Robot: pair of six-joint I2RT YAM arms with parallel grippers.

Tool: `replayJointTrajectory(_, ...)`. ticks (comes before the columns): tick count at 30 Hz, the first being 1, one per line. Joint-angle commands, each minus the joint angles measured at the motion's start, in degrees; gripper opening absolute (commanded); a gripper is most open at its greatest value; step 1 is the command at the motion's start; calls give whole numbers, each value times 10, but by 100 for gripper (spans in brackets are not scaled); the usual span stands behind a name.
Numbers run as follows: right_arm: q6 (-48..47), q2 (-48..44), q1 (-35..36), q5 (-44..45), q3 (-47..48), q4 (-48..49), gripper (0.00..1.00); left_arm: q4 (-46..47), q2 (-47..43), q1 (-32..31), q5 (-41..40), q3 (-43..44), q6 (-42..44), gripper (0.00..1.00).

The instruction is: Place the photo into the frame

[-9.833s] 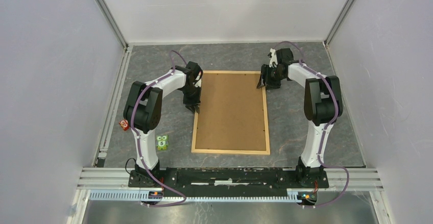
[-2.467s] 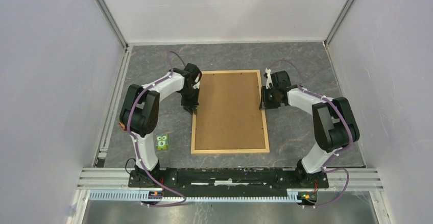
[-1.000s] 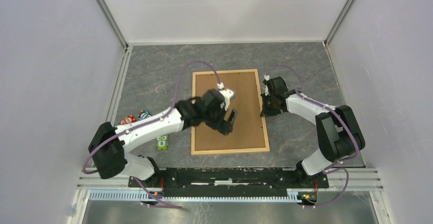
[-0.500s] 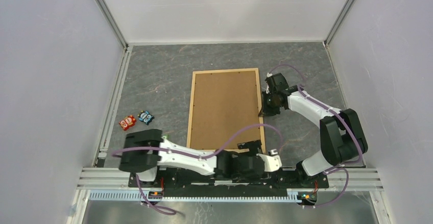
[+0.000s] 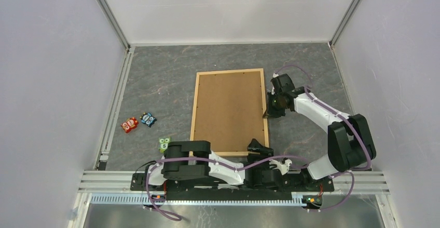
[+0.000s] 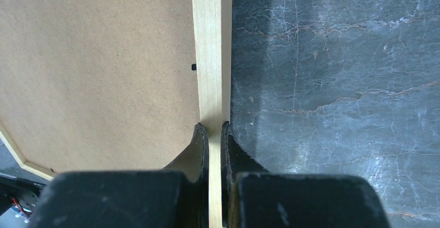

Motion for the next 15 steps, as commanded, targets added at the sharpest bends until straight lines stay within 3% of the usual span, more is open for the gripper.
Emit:
replayJointTrajectory(1,29,-45,-2,-8,26,12,0,13,27,30,-69,16,31,61)
replayJointTrajectory(4,30,-60,-2,-9,22,14,0,18,9,41,-74,14,35,48)
replayJointTrajectory(9,-4,-89,-6,-18,36,21,0,6,-71,44,-78,8,17,6)
replayJointTrajectory(11,-38,-104,-19,-20,67,12,1,-25,-127,44,-66,3,-14,2)
replayJointTrajectory(15,-96,-159,-85,-10,136,-7,39,-74,-253,47,10,-3,-73,2)
